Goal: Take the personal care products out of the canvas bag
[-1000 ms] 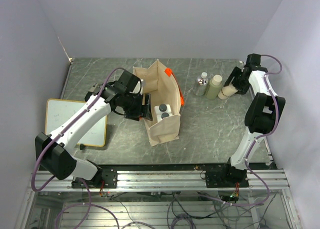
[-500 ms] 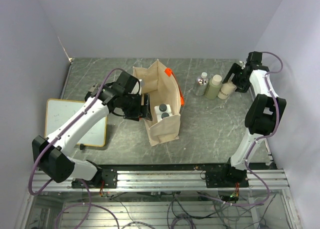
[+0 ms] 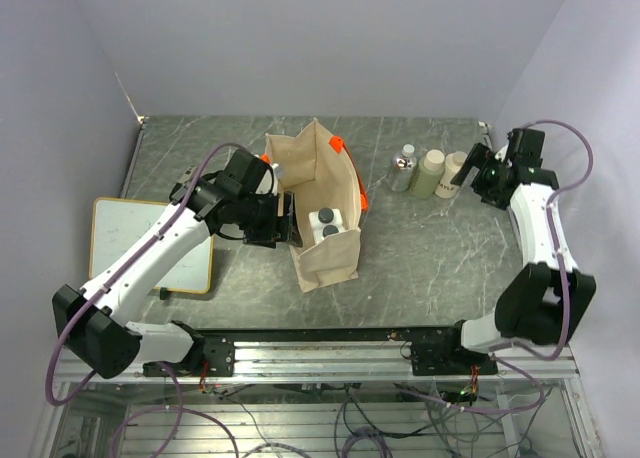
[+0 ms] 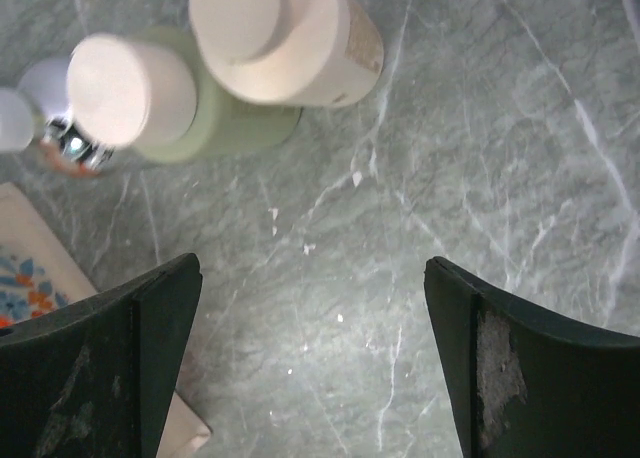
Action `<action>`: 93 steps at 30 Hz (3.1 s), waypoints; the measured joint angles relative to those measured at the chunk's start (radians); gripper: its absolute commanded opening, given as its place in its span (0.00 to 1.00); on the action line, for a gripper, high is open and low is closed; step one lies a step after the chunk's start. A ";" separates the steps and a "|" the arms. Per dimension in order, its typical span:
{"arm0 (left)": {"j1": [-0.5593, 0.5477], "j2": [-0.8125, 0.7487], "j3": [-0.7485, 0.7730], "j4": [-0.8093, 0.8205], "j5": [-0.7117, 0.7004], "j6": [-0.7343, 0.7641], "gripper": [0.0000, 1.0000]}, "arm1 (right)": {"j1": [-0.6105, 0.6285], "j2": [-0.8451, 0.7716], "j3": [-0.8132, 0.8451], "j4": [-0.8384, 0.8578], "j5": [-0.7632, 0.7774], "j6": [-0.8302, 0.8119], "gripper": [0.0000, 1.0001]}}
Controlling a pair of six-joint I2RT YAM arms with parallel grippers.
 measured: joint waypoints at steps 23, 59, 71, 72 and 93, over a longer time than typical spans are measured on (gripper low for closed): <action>0.000 -0.024 -0.022 0.039 0.105 -0.083 0.81 | 0.740 0.000 0.419 -0.153 -0.089 0.112 0.78; -0.111 -0.066 -0.239 0.171 0.066 -0.202 0.78 | 1.062 -0.040 0.145 -0.177 0.188 0.085 0.99; -0.117 -0.059 -0.239 0.166 0.042 -0.202 0.79 | 1.063 0.224 0.319 -0.233 0.259 0.138 1.00; -0.117 -0.059 -0.239 0.164 0.040 -0.202 0.79 | 1.064 0.243 0.334 -0.242 0.270 0.148 1.00; -0.118 -0.056 -0.206 0.118 0.012 -0.164 0.79 | 1.078 0.467 0.458 -0.342 0.381 0.220 0.30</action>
